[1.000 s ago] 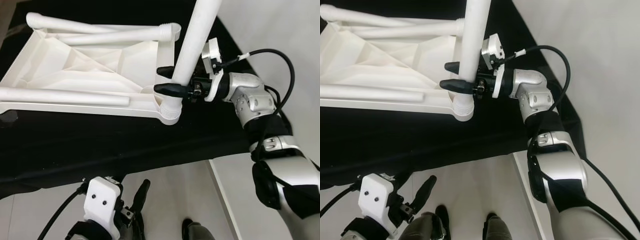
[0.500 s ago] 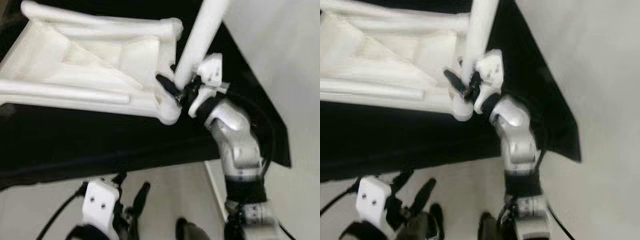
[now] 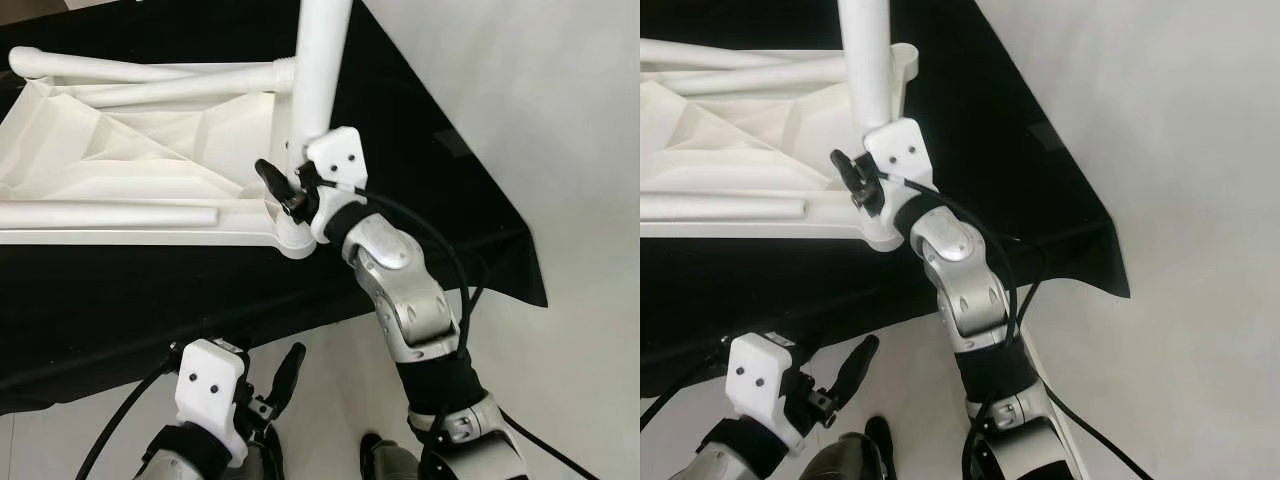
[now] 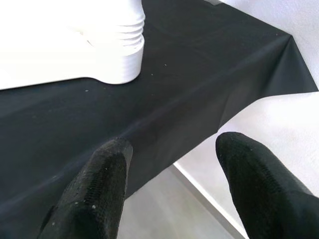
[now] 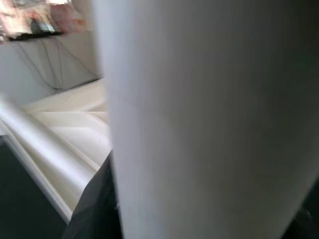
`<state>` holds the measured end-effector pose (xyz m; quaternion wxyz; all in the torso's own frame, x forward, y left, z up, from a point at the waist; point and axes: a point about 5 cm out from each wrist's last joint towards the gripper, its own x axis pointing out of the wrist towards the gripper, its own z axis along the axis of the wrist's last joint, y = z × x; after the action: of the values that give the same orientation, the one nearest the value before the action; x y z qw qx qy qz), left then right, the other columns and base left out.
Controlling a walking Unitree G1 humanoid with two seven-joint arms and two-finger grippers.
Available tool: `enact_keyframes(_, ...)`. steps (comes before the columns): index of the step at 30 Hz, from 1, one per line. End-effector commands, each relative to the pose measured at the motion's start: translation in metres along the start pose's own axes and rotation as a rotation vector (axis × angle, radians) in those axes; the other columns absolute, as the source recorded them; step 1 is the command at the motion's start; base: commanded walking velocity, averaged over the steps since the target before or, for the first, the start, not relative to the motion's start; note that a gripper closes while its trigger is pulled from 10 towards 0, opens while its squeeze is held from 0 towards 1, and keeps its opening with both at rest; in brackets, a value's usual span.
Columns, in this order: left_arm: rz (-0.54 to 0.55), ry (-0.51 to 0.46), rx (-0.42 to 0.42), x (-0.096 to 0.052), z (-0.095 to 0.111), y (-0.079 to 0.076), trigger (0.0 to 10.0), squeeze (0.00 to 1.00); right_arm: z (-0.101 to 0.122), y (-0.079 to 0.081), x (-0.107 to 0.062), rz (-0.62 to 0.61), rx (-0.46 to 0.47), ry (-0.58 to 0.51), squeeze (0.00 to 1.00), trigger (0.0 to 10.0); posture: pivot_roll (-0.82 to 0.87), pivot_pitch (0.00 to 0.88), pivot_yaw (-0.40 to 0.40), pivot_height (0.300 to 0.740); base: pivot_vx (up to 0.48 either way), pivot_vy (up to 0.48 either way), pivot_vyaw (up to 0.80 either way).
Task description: Building children table
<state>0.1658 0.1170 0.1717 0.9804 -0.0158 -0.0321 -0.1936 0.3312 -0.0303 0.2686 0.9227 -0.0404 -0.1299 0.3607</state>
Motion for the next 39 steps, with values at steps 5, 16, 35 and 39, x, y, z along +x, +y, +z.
enact_keyframes(5, 0.004, 0.026, -0.003, 0.001, -0.006, 0.002, 10.0, 0.0, 0.002, -0.015, -0.011, 0.341, 0.115, -0.013, 1.0, 10.0, -0.02, 0.329, -0.031, 0.74, 0.0, 0.0, 0.0)
enact_keyframes(16, -0.005, 0.02, 0.005, 0.001, -0.004, 0.0, 10.0, 0.0, 0.023, -0.05, -0.009, 0.631, -0.04, -0.03, 0.0, 10.0, 0.01, 0.361, -0.025, 0.74, 0.0, 0.0, 0.0)
enact_keyframes(35, -0.007, 0.046, -0.019, -0.013, 0.0, -0.01, 10.0, 0.0, 0.031, -0.072, -0.007, 0.628, -0.104, -0.022, 0.0, 0.0, 0.02, 0.43, -0.024, 0.74, 0.0, 0.0, 0.0)
enact_keyframes(39, -0.006, 0.048, -0.022, -0.015, 0.0, -0.011, 10.0, 0.0, 0.018, -0.072, -0.007, 0.487, -0.083, 0.052, 0.0, 0.0, 0.01, 0.435, -0.034, 0.74, 0.0, 0.0, 0.0)
